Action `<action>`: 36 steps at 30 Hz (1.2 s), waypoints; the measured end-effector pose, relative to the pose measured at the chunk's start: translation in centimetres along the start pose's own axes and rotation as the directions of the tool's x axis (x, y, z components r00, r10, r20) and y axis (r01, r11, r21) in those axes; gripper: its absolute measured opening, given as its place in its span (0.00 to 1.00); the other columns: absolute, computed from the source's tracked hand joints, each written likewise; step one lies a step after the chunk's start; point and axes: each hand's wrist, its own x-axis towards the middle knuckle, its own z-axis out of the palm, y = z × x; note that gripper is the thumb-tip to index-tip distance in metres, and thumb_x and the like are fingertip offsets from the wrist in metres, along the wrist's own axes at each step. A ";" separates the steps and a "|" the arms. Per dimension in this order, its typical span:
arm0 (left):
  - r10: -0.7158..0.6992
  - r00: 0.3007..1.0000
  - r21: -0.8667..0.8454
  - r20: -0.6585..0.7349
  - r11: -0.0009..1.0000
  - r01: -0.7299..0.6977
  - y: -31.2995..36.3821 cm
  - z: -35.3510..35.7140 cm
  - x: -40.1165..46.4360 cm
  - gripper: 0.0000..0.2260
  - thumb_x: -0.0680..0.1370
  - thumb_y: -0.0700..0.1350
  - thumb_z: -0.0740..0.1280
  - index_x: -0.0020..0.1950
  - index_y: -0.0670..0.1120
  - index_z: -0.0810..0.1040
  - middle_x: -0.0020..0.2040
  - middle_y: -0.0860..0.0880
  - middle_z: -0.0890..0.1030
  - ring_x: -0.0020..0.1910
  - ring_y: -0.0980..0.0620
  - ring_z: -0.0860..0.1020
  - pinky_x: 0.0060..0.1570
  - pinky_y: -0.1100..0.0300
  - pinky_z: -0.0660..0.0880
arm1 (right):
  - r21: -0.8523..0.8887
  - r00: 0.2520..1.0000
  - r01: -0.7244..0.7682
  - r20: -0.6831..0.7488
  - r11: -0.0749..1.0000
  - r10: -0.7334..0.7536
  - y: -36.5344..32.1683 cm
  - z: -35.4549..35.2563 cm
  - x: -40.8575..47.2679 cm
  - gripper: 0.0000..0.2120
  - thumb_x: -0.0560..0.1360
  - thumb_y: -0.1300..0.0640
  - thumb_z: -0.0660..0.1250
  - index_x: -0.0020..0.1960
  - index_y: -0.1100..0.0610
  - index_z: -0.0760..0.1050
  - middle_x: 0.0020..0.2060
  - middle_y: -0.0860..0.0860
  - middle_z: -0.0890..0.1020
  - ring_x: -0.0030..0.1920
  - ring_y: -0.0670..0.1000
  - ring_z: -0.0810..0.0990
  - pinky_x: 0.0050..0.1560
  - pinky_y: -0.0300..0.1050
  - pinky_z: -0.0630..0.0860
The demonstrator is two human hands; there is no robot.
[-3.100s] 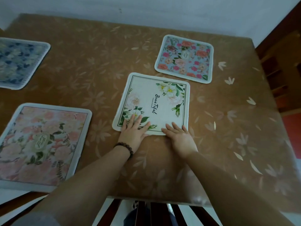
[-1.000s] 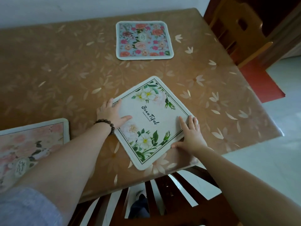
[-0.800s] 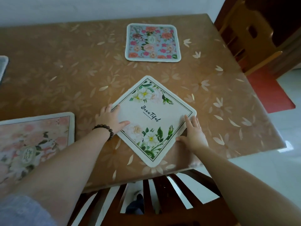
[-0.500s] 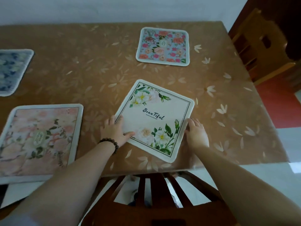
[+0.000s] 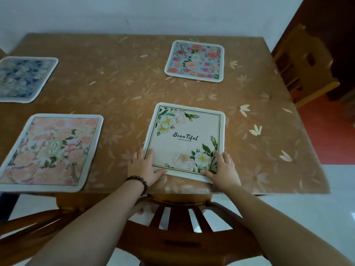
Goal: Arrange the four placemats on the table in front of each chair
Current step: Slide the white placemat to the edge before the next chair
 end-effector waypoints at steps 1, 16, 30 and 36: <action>-0.008 1.000 -0.009 0.003 1.000 0.008 0.2 0.1 -0.4 0.42 0.68 0.73 0.58 0.75 0.52 0.52 0.76 0.43 0.54 0.72 0.40 0.55 0.67 0.42 0.58 | 0.011 1.000 -0.001 0.014 1.000 0.001 0.1 0.0 -0.2 0.46 0.68 0.36 0.69 0.76 0.49 0.50 0.77 0.55 0.50 0.76 0.53 0.44 0.73 0.52 0.51; -0.002 0.998 -0.019 0.058 1.000 0.003 -0.8 1.0 -4.0 0.42 0.67 0.68 0.67 0.74 0.54 0.54 0.73 0.44 0.58 0.69 0.41 0.57 0.65 0.44 0.60 | 0.048 0.990 0.058 0.127 0.997 -0.064 0.9 -0.9 -1.1 0.48 0.65 0.39 0.73 0.76 0.47 0.50 0.75 0.55 0.52 0.75 0.56 0.50 0.72 0.59 0.57; 0.001 0.997 -0.103 0.078 0.995 0.008 -0.3 1.3 -5.5 0.39 0.68 0.60 0.71 0.73 0.53 0.56 0.75 0.44 0.55 0.72 0.42 0.54 0.66 0.44 0.59 | 0.059 0.992 0.010 0.126 0.998 -0.017 0.1 0.0 -4.1 0.46 0.64 0.42 0.76 0.74 0.47 0.55 0.73 0.55 0.53 0.74 0.57 0.52 0.69 0.61 0.62; -0.008 0.997 -0.096 0.073 0.995 0.015 -1.0 1.1 -6.0 0.37 0.69 0.59 0.72 0.73 0.55 0.58 0.74 0.46 0.57 0.72 0.44 0.55 0.65 0.45 0.60 | 0.054 0.992 -0.001 0.128 0.999 -0.006 0.8 0.2 -5.1 0.51 0.65 0.45 0.77 0.76 0.50 0.48 0.76 0.55 0.45 0.76 0.57 0.45 0.74 0.58 0.53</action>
